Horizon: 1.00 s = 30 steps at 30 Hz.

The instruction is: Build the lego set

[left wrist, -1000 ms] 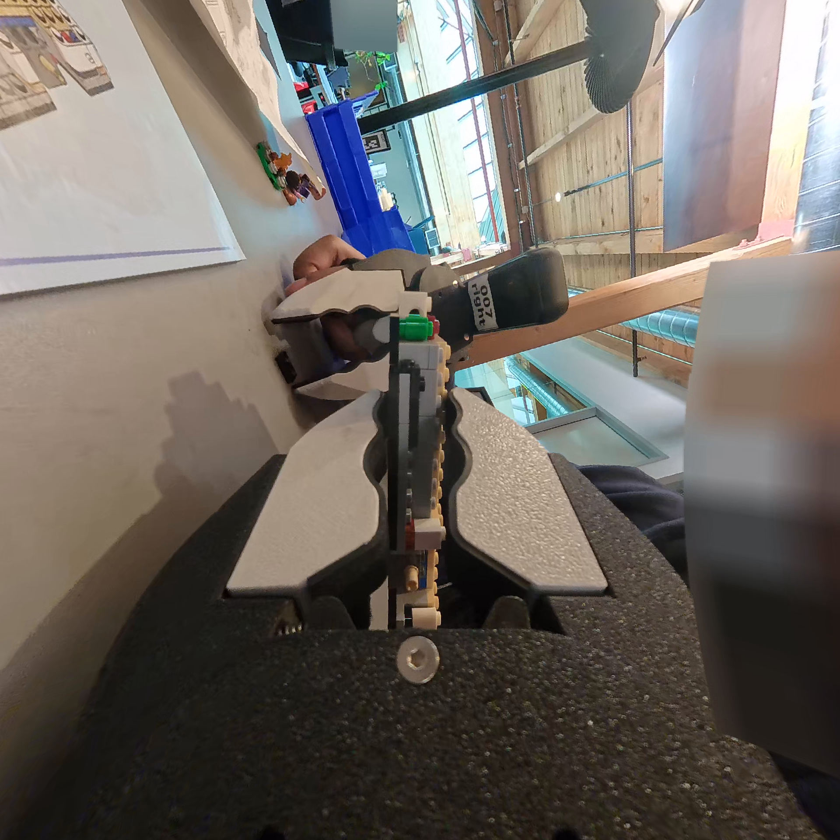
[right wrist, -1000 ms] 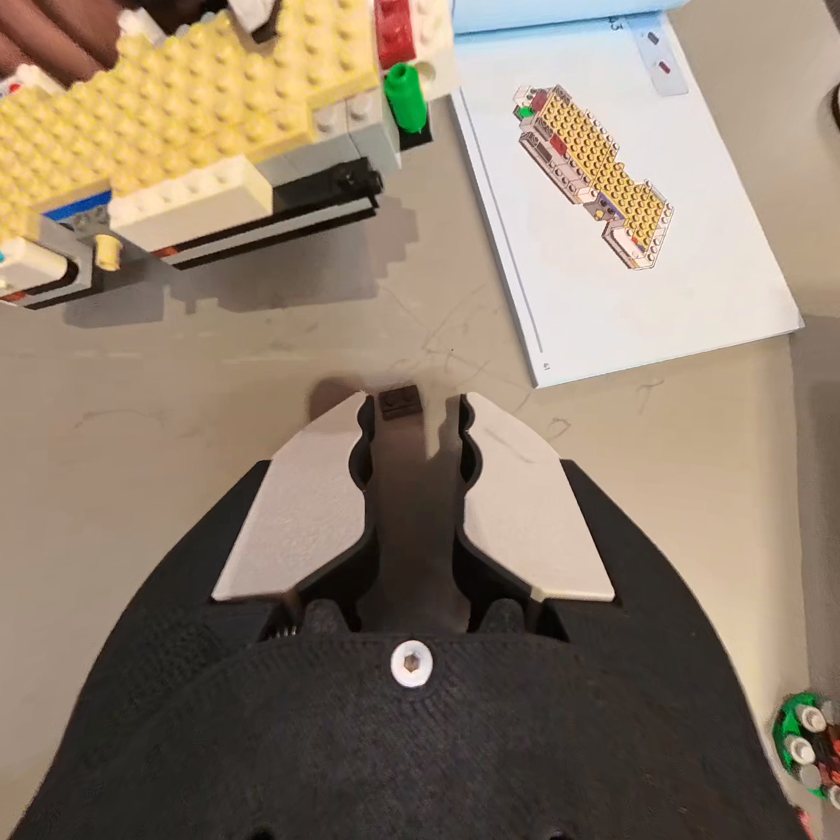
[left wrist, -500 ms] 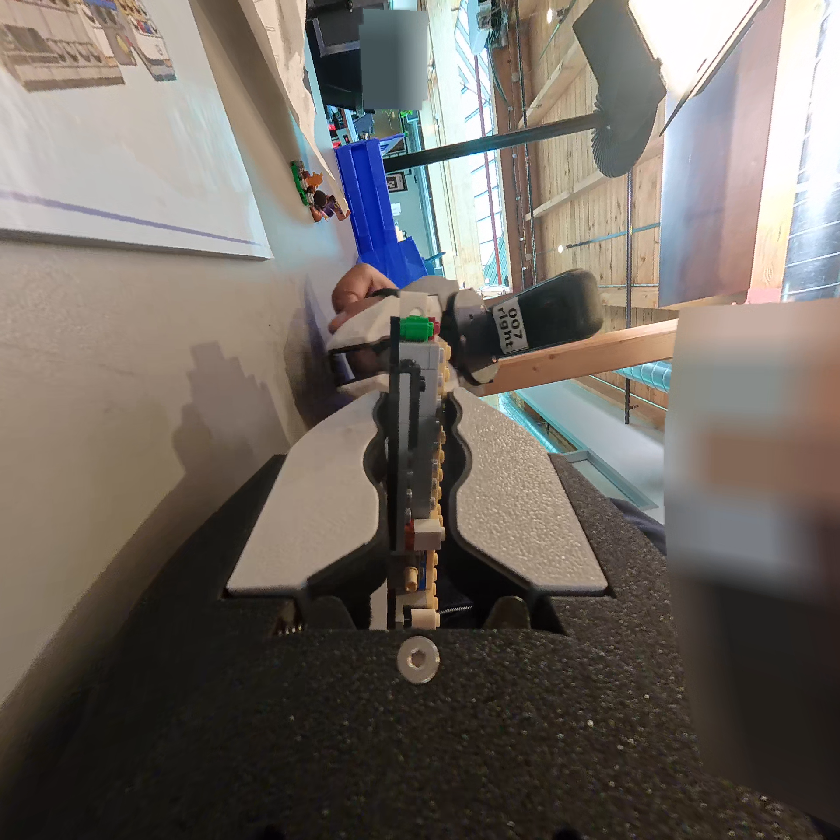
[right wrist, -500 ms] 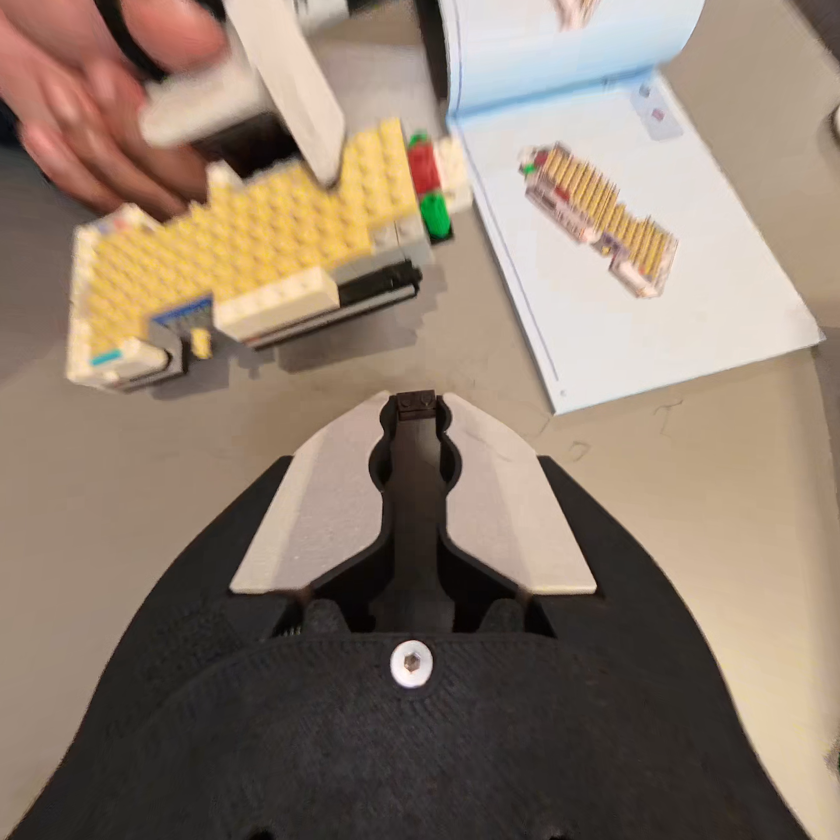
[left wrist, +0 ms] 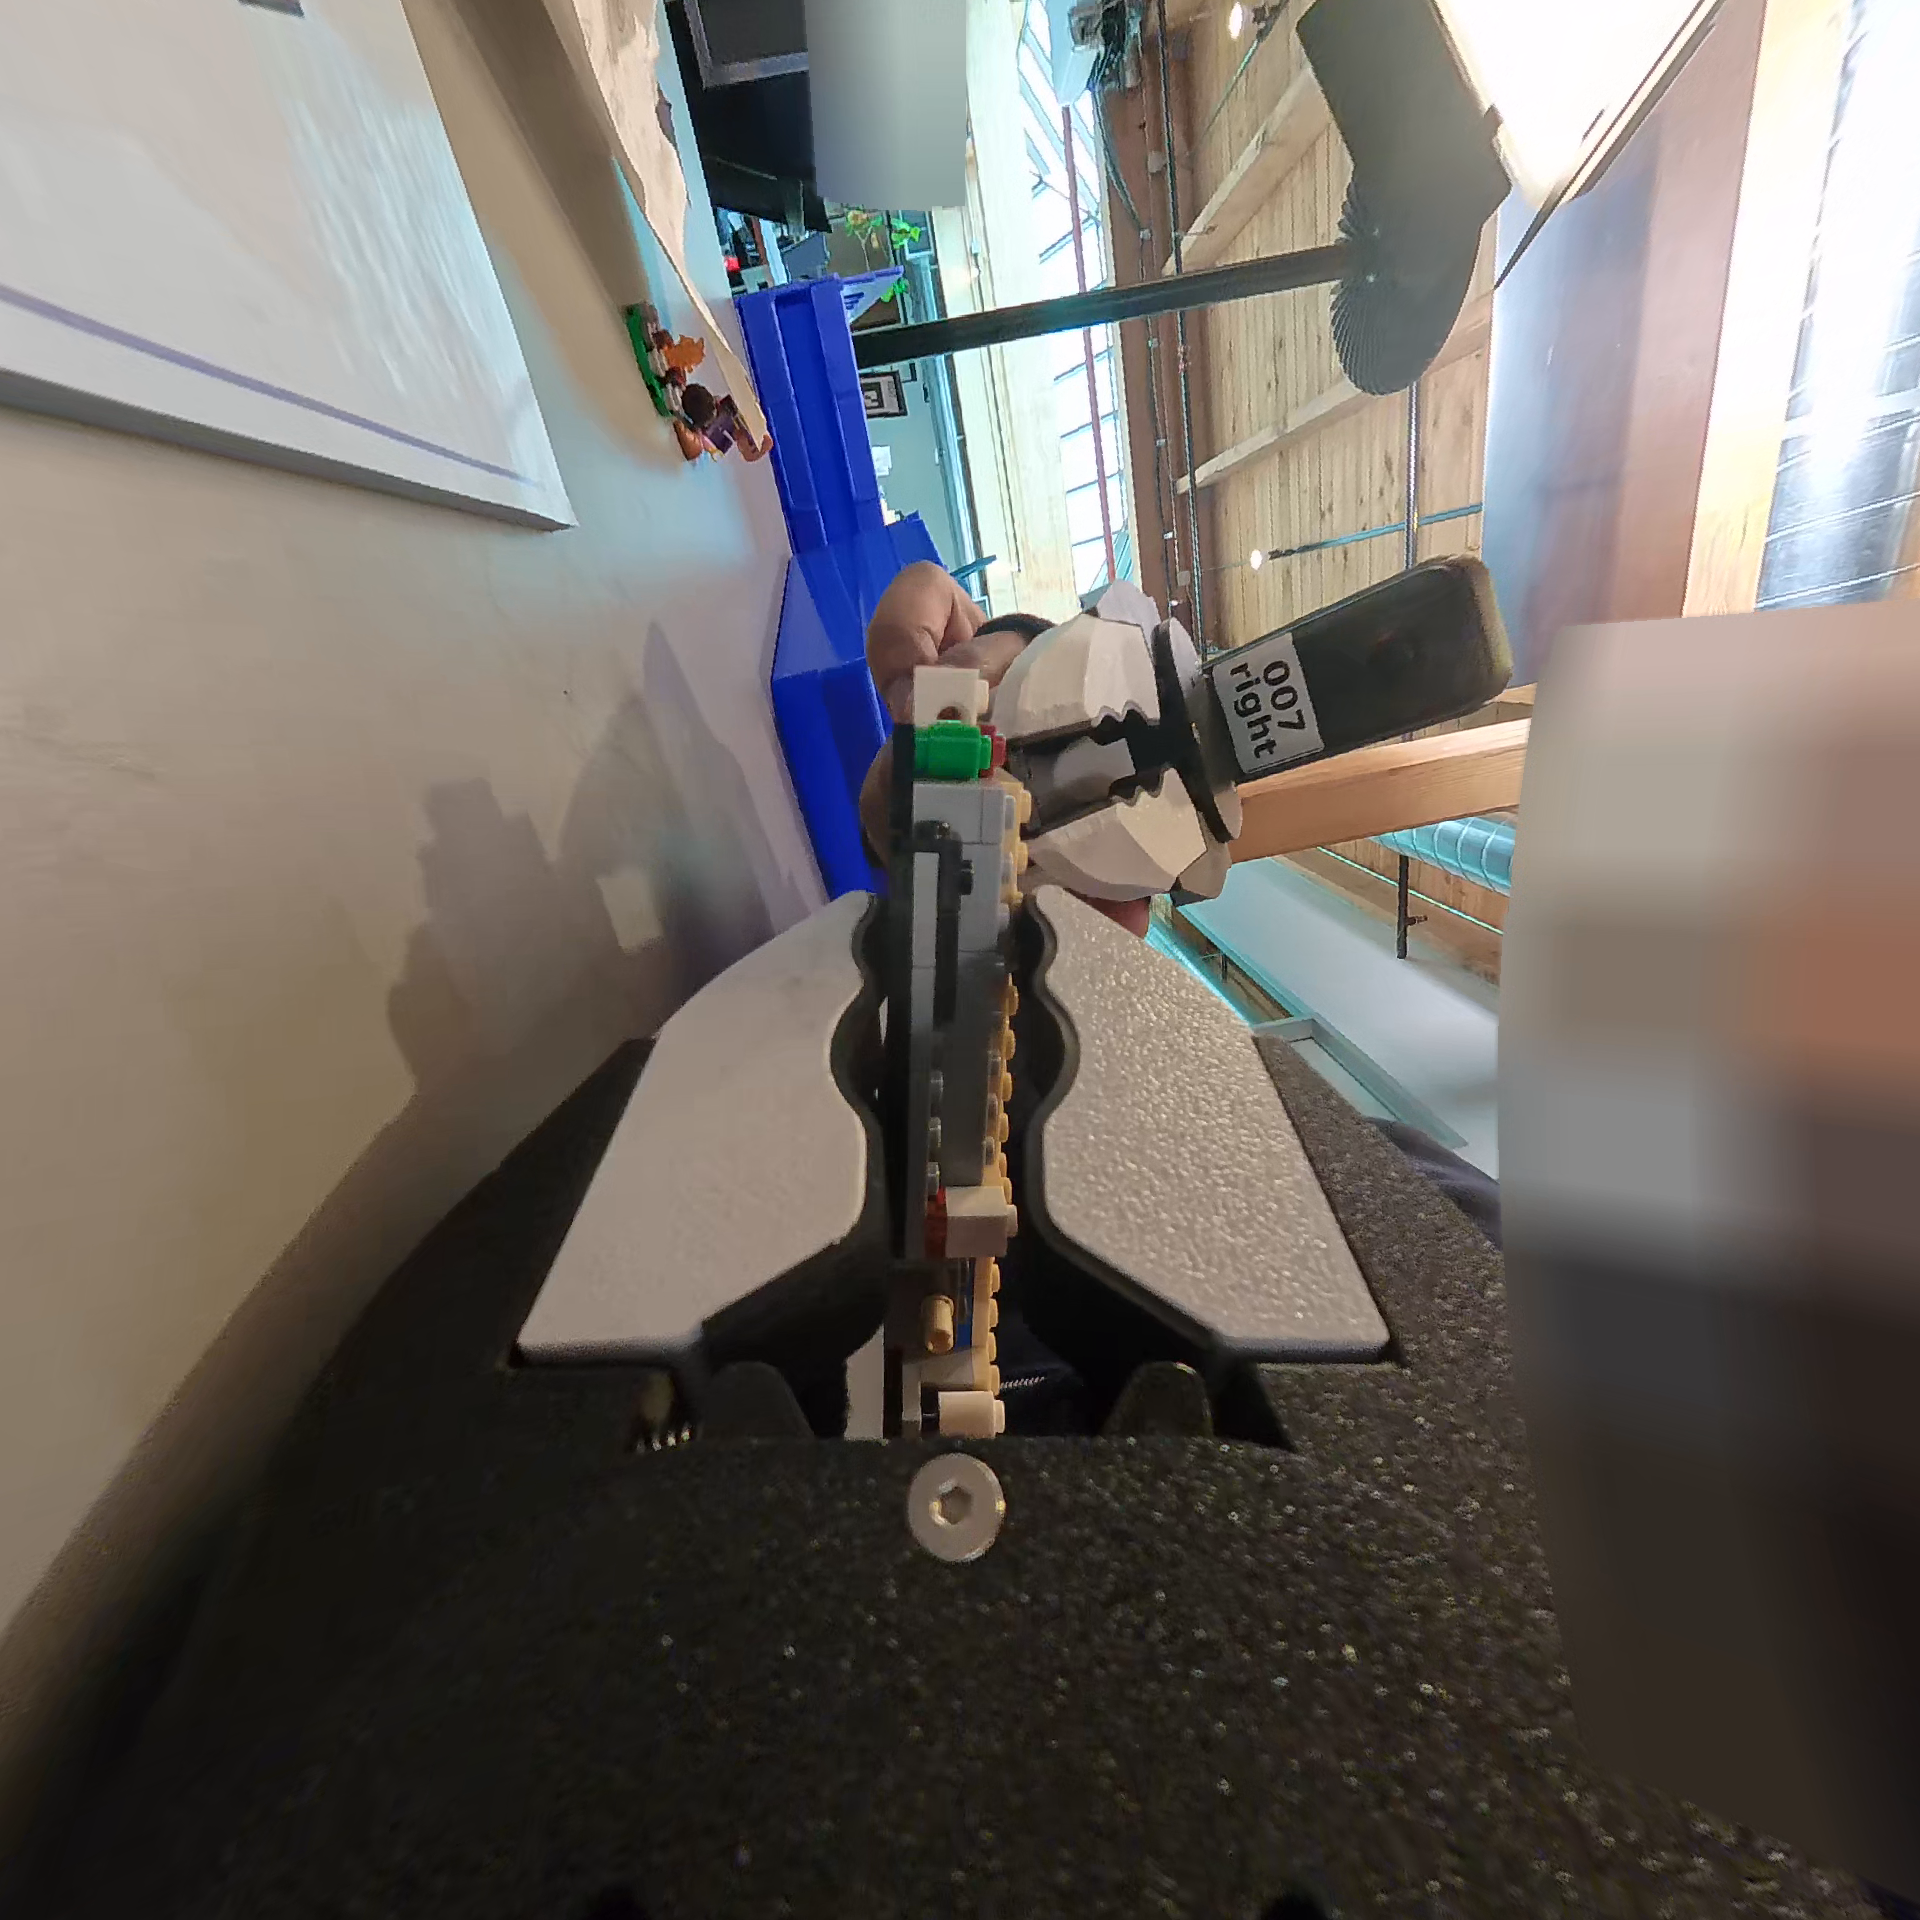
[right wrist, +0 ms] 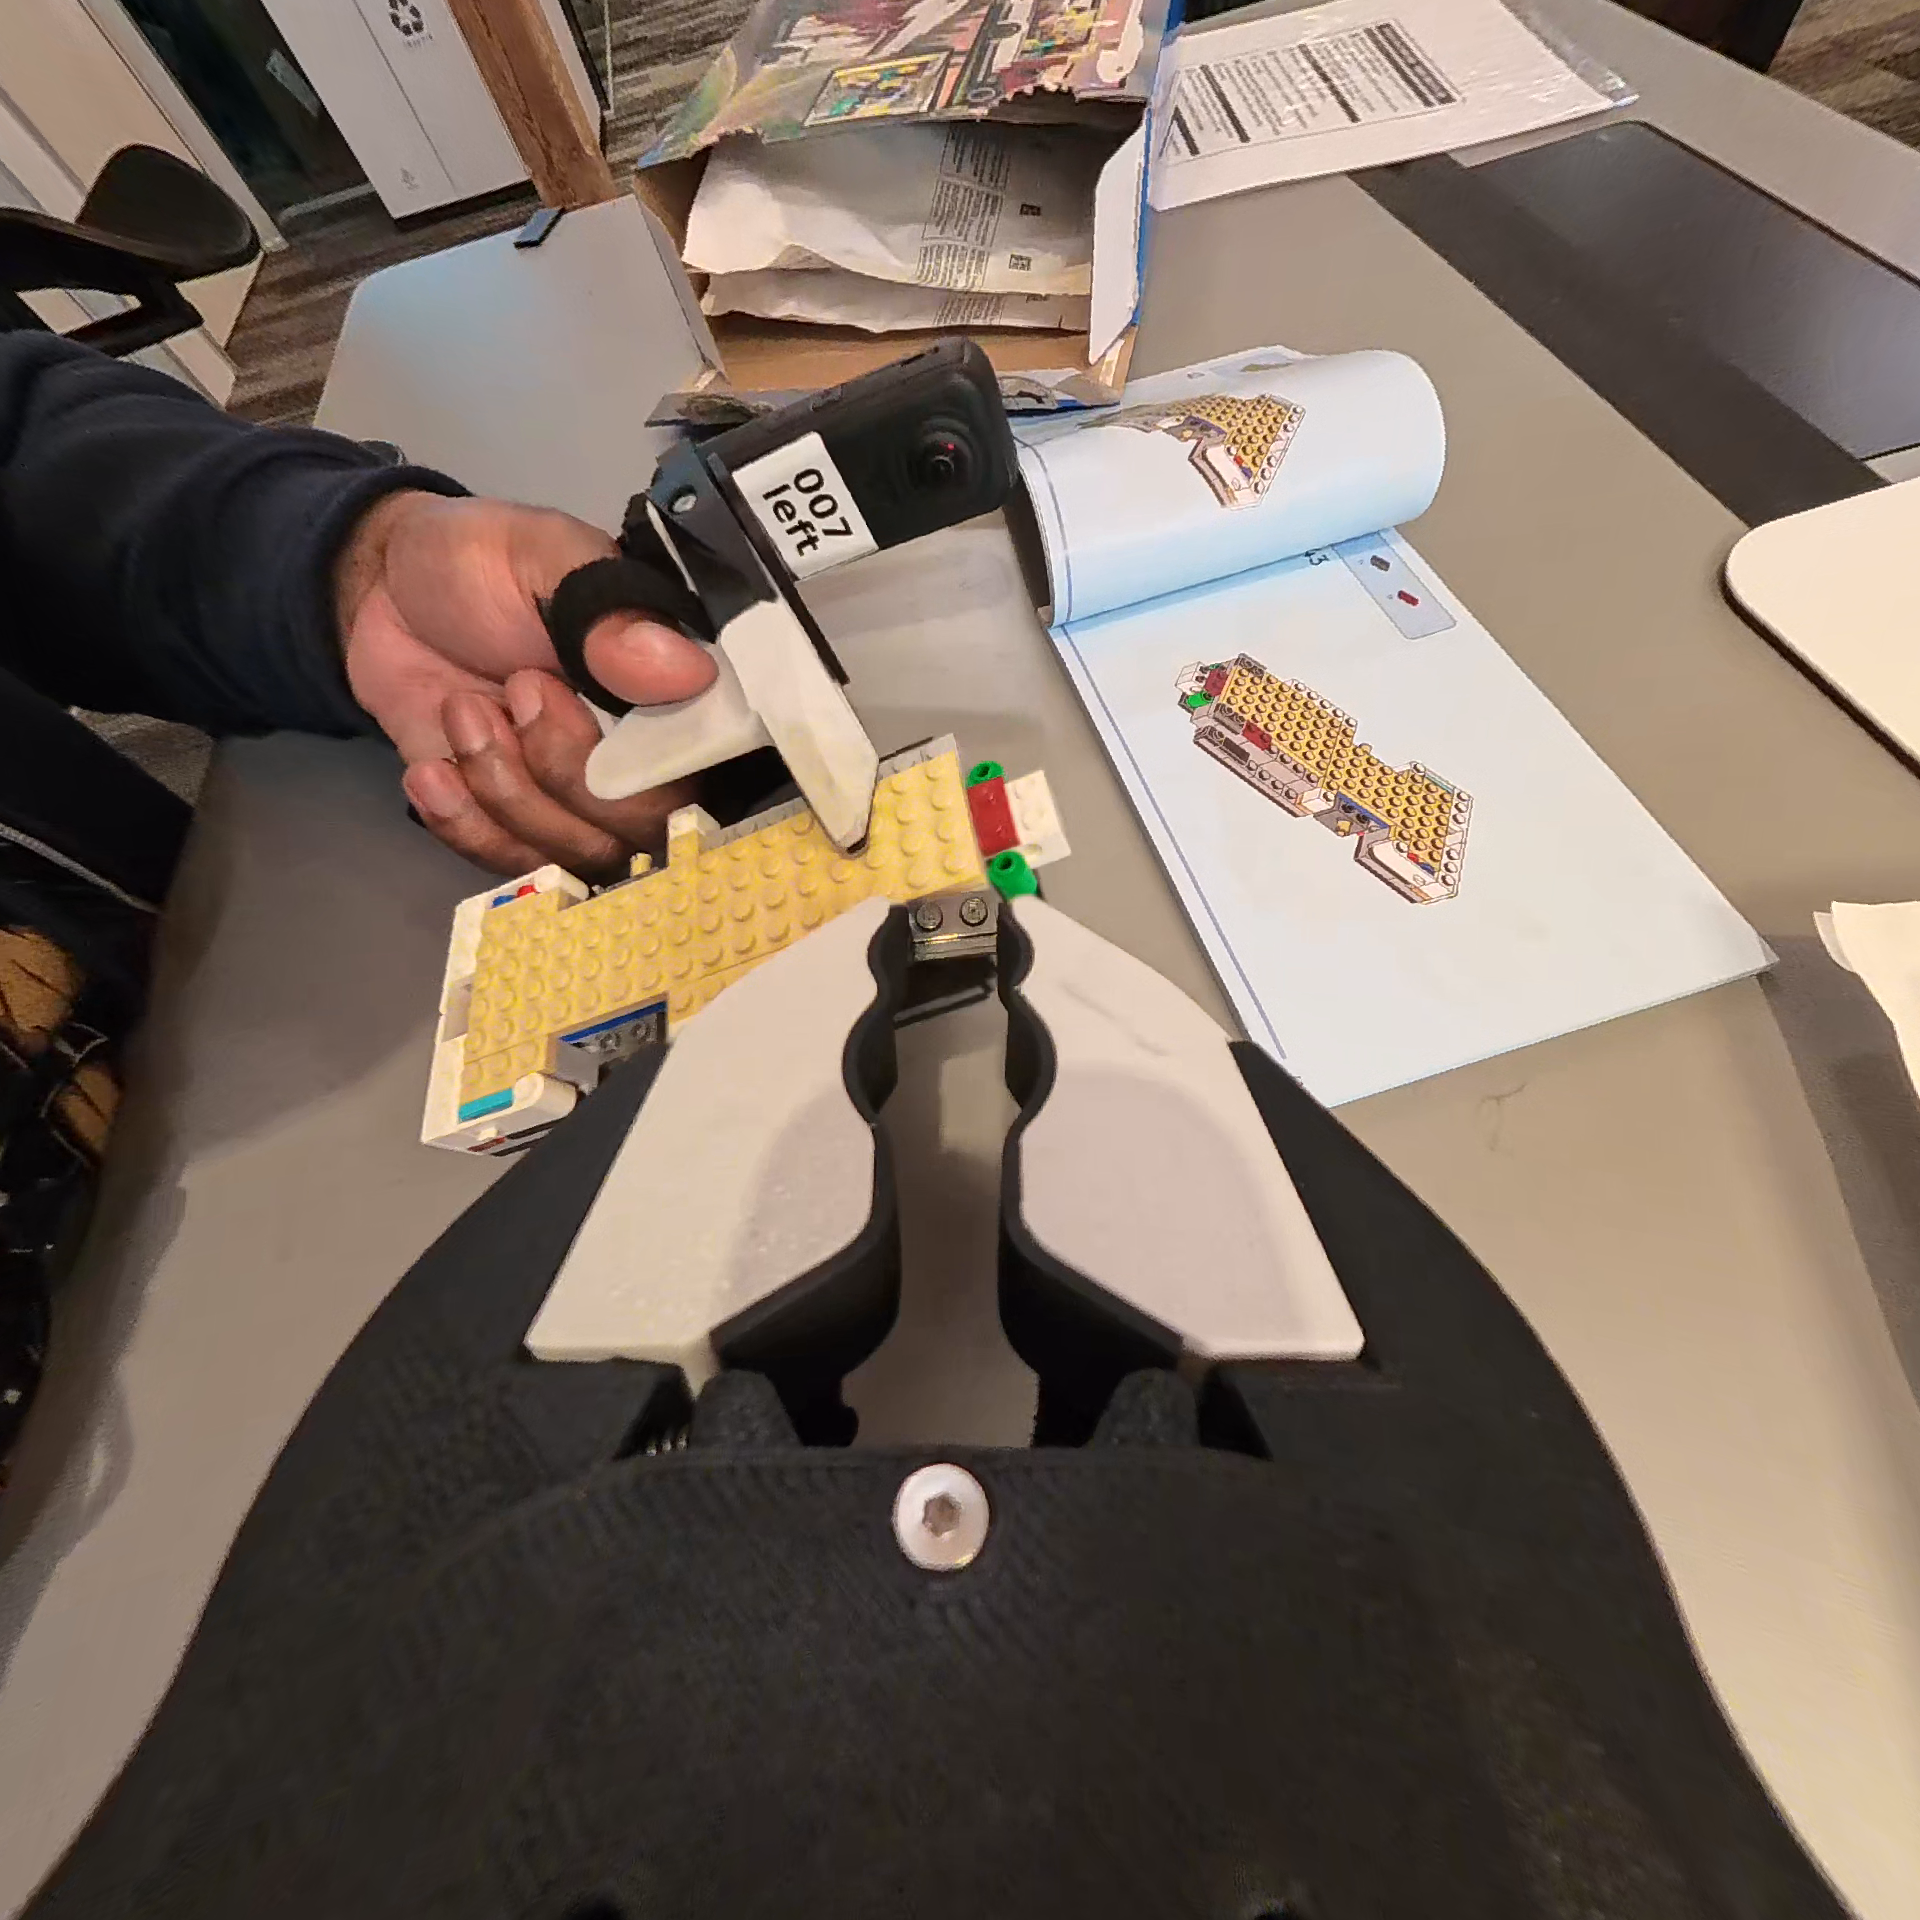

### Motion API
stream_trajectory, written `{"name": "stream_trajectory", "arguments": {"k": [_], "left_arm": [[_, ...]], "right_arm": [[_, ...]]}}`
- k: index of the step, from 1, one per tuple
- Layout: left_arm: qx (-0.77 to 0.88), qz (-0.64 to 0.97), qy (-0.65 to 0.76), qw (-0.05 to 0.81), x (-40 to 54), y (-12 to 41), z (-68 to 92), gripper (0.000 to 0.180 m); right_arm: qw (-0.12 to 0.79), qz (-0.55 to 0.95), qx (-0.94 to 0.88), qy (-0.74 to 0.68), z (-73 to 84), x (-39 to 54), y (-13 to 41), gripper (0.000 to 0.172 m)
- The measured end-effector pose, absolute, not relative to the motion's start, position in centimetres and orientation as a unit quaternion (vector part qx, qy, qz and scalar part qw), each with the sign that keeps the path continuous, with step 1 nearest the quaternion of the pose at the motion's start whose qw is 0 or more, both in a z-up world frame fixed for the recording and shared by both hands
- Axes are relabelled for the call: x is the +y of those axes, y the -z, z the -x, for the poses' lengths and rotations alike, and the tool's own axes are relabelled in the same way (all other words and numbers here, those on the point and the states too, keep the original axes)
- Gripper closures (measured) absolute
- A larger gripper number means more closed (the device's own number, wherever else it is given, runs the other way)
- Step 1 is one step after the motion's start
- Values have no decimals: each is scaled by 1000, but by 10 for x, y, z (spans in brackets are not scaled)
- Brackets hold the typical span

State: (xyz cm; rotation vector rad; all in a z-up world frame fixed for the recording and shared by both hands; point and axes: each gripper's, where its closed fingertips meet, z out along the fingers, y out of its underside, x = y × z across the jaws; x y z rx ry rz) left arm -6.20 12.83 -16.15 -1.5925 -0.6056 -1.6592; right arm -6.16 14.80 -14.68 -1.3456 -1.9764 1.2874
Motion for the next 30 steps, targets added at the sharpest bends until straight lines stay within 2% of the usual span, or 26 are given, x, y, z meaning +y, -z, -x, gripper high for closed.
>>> {"name": "stream_trajectory", "arguments": {"k": [19,30], "left_arm": [[-227,633,645,364,127,164,56,157],[-234,633,637,372,127,164,65,157]], "right_arm": [[202,478,-724,-454,59,142,155,154],[270,560,-698,-355,19,206,178,147]]}}
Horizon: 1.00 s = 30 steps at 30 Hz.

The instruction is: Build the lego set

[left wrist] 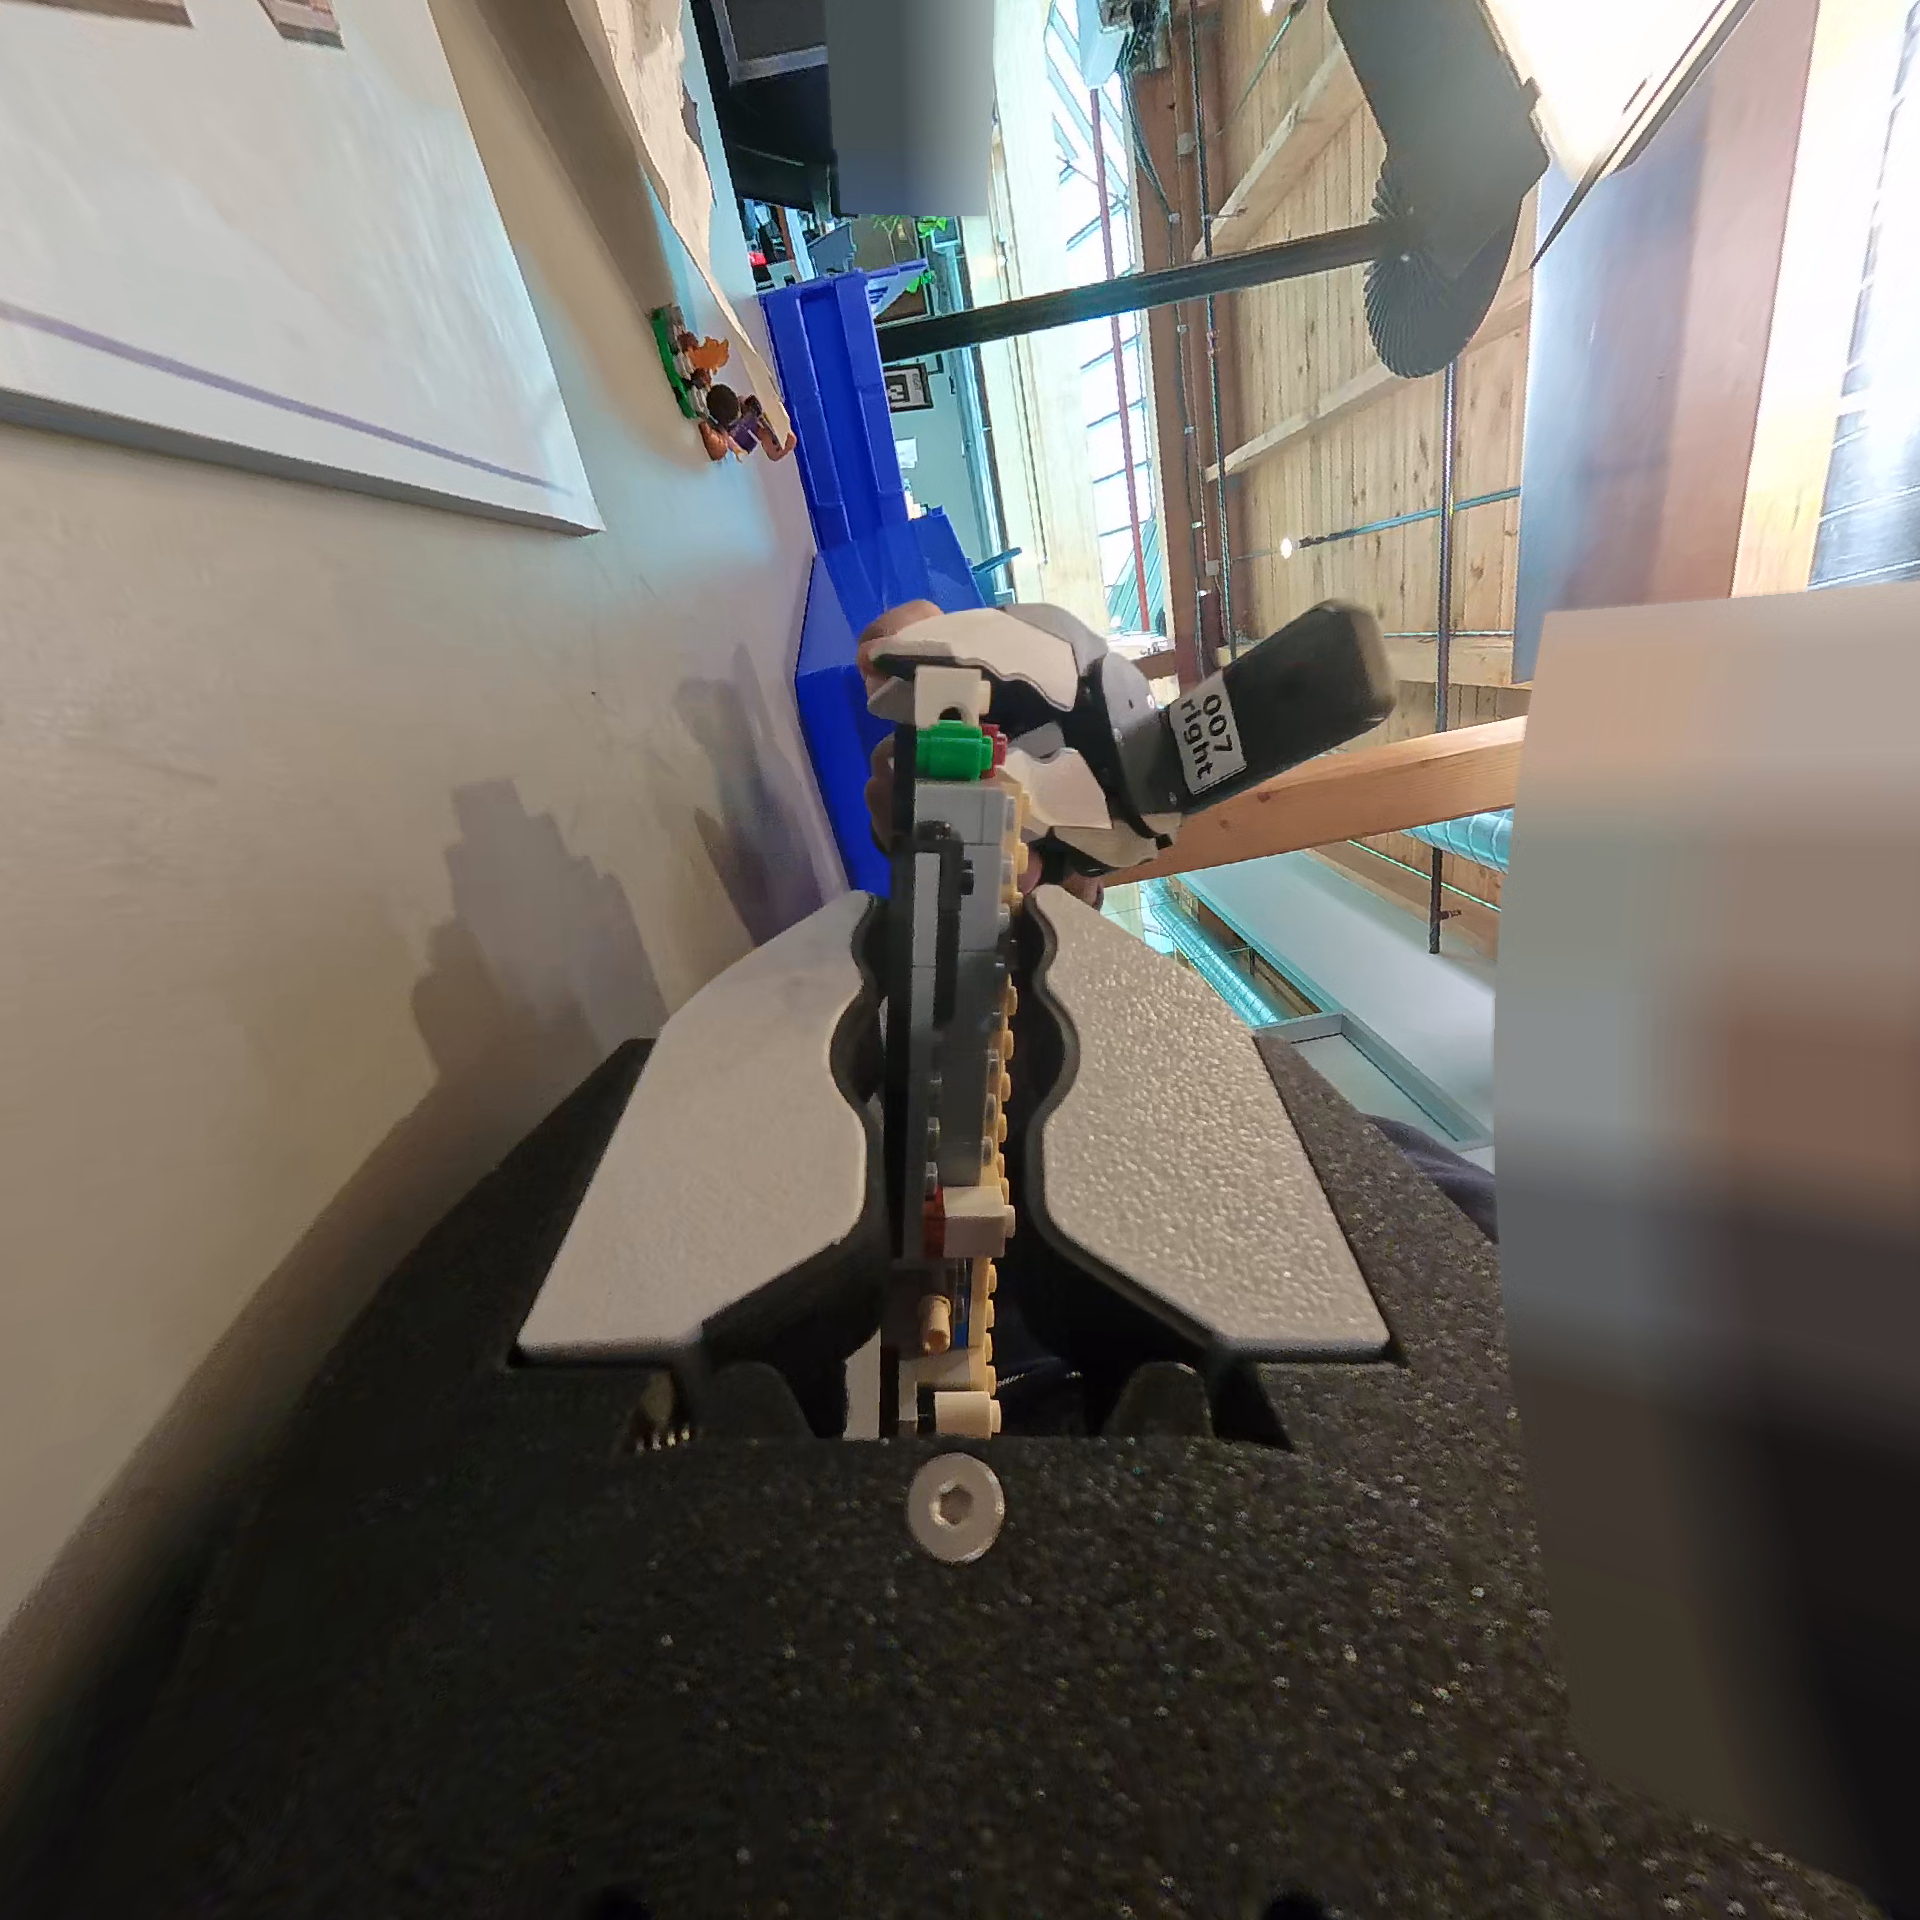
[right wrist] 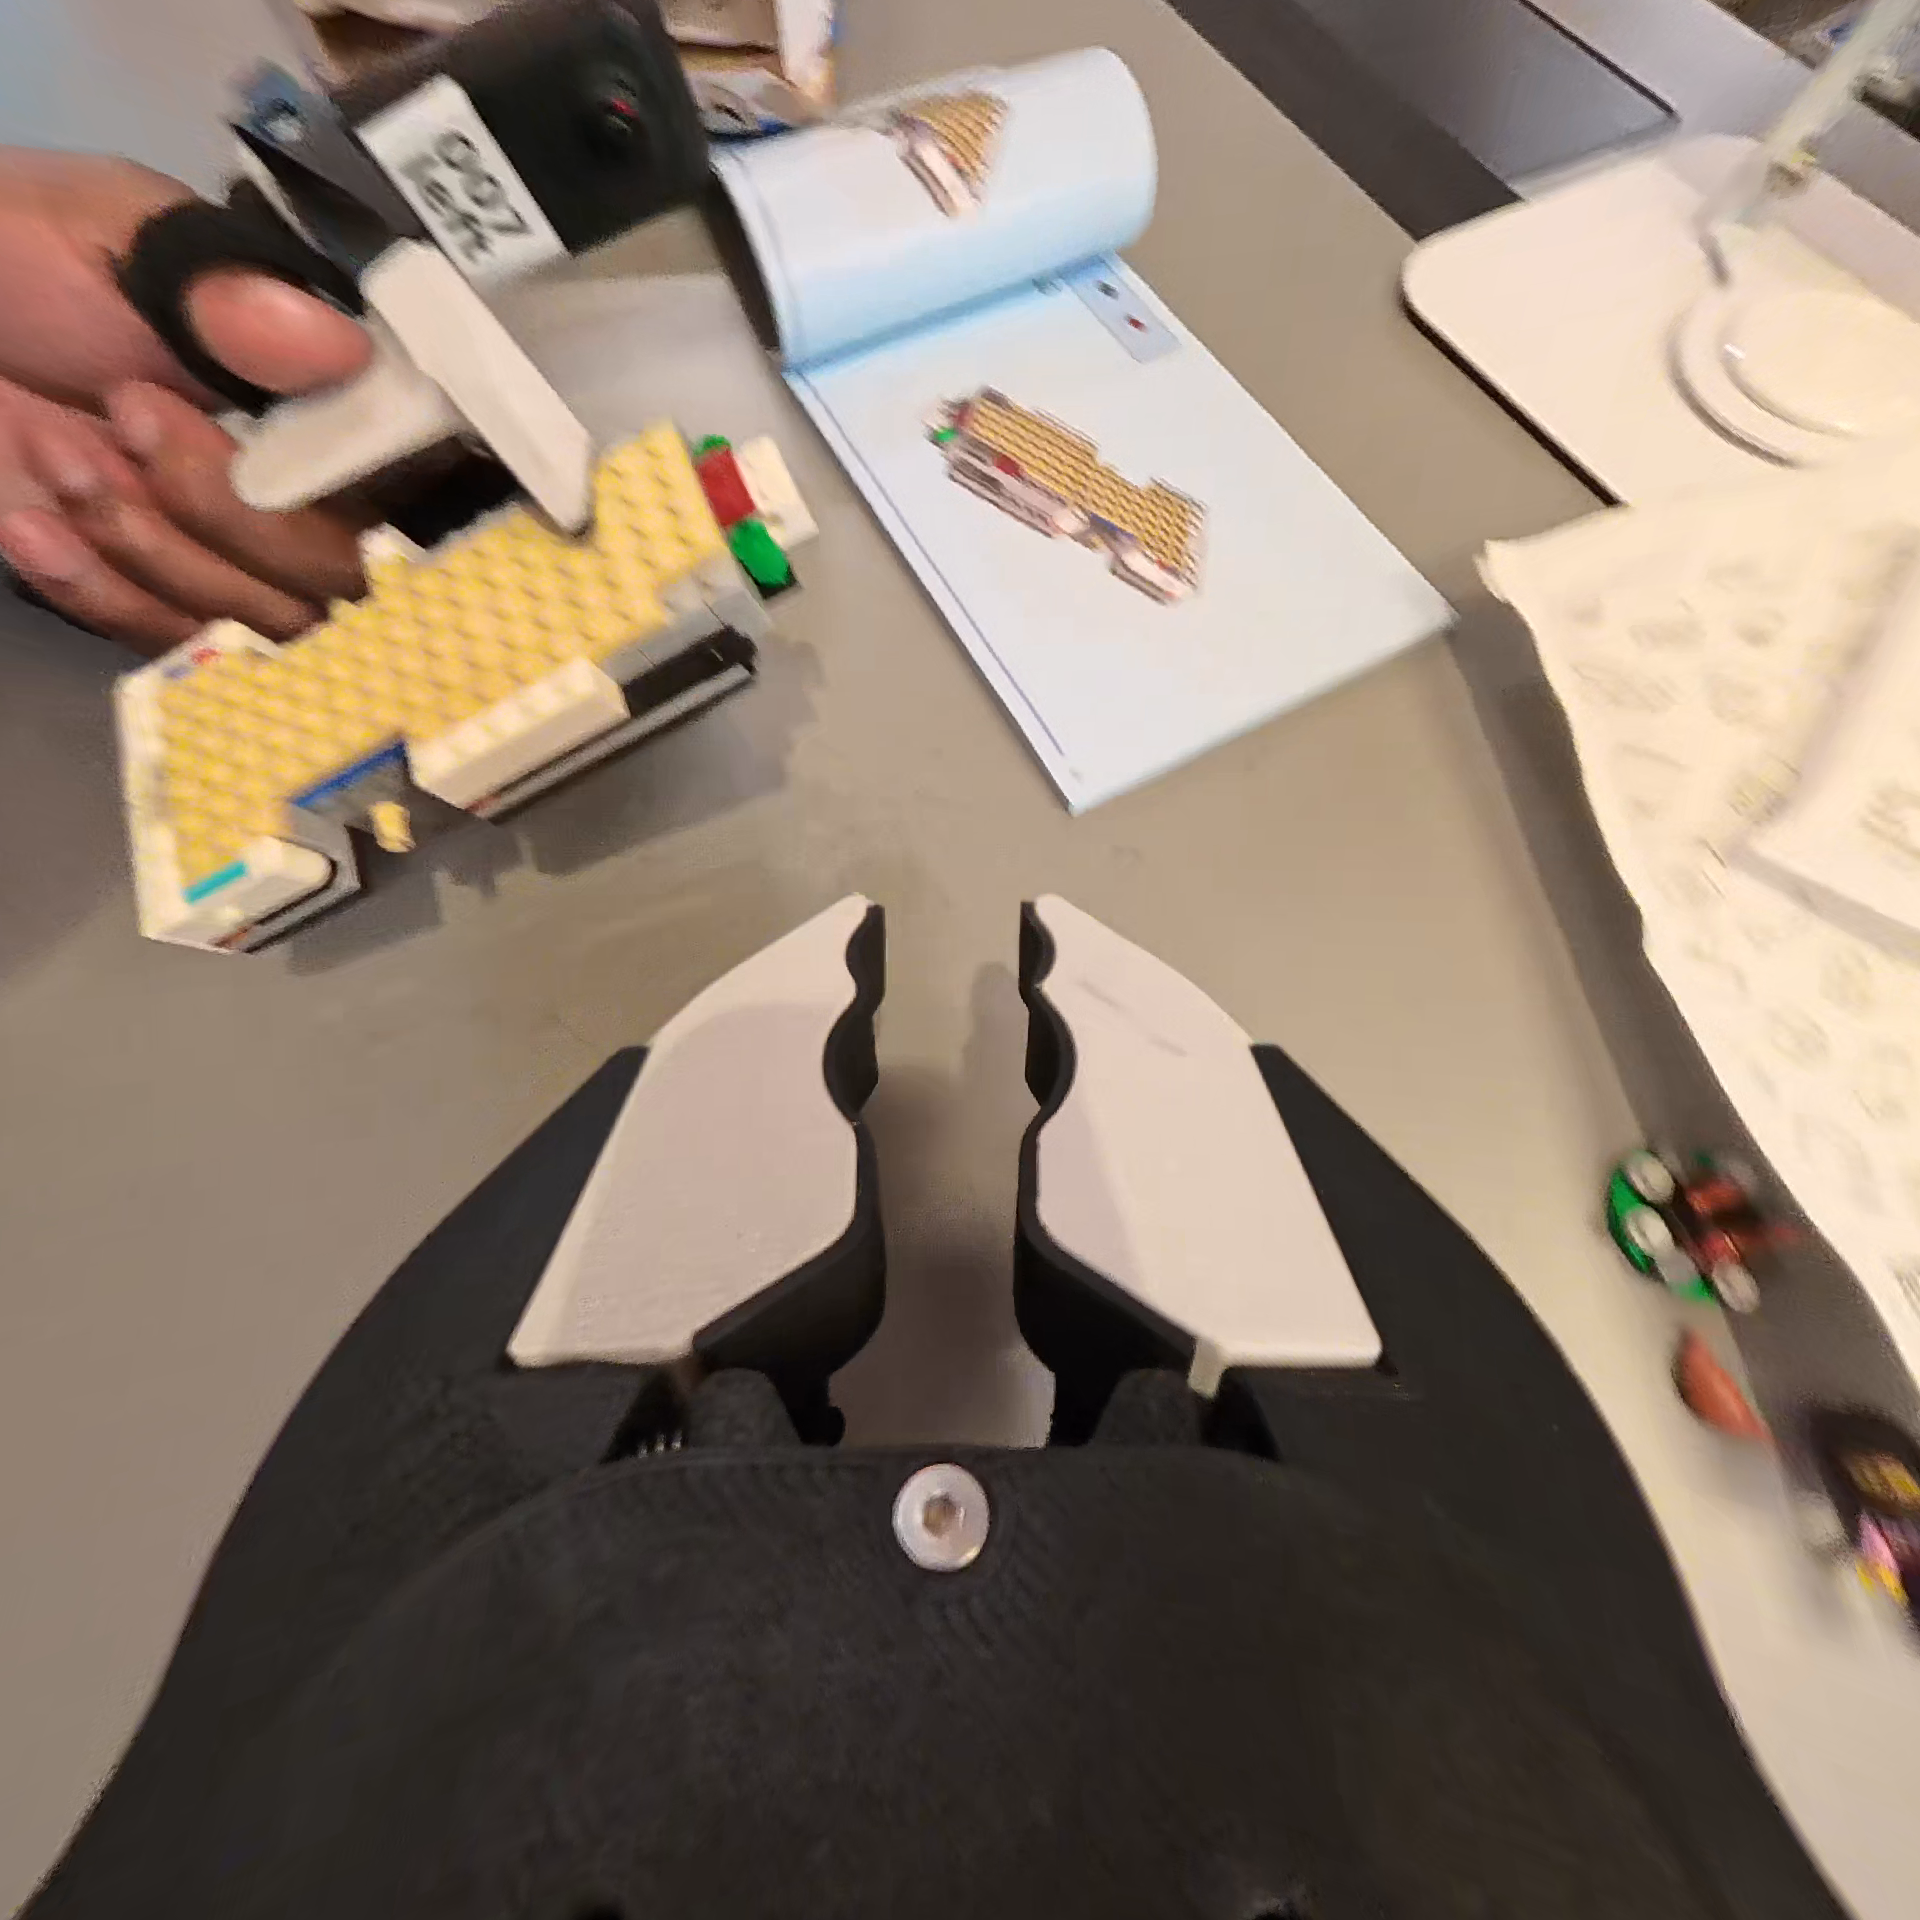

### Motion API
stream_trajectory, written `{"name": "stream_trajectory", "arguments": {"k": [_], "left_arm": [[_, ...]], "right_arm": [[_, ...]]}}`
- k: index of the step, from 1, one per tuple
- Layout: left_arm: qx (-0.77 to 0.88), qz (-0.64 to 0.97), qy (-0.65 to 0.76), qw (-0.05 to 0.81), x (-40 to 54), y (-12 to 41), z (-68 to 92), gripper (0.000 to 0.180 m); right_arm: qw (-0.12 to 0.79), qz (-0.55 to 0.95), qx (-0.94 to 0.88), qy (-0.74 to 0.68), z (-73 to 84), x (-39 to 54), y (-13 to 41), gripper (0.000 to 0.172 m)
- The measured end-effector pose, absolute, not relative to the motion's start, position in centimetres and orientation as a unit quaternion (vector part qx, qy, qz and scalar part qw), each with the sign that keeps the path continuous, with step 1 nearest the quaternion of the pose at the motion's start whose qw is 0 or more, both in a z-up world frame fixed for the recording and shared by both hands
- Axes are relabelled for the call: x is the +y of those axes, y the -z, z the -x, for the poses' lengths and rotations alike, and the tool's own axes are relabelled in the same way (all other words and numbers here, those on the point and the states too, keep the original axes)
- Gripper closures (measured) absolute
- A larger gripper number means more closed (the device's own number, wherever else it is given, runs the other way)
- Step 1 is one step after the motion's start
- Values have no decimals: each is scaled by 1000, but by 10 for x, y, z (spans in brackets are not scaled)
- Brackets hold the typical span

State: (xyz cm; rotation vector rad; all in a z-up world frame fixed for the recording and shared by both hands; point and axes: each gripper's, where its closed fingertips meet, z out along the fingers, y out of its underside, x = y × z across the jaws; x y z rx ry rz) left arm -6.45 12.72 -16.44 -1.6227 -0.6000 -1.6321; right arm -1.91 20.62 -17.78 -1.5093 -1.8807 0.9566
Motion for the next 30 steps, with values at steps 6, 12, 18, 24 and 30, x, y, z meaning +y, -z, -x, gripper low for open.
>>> {"name": "stream_trajectory", "arguments": {"k": [6,12,18,24,30], "left_arm": [[-225,637,636,373,127,164,62,157],[-217,644,631,375,126,164,59,157],[-211,649,626,376,126,165,57,156],[-207,654,622,378,125,165,56,156],[-207,653,622,379,125,164,57,156]], "right_arm": [[300,624,-645,-323,-30,212,182,147],[278,692,-613,-261,-107,204,203,147],[245,716,-607,-243,-138,191,226,144],[264,704,-606,-258,-116,192,224,155],[385,624,-597,-326,-80,183,173,149]]}}
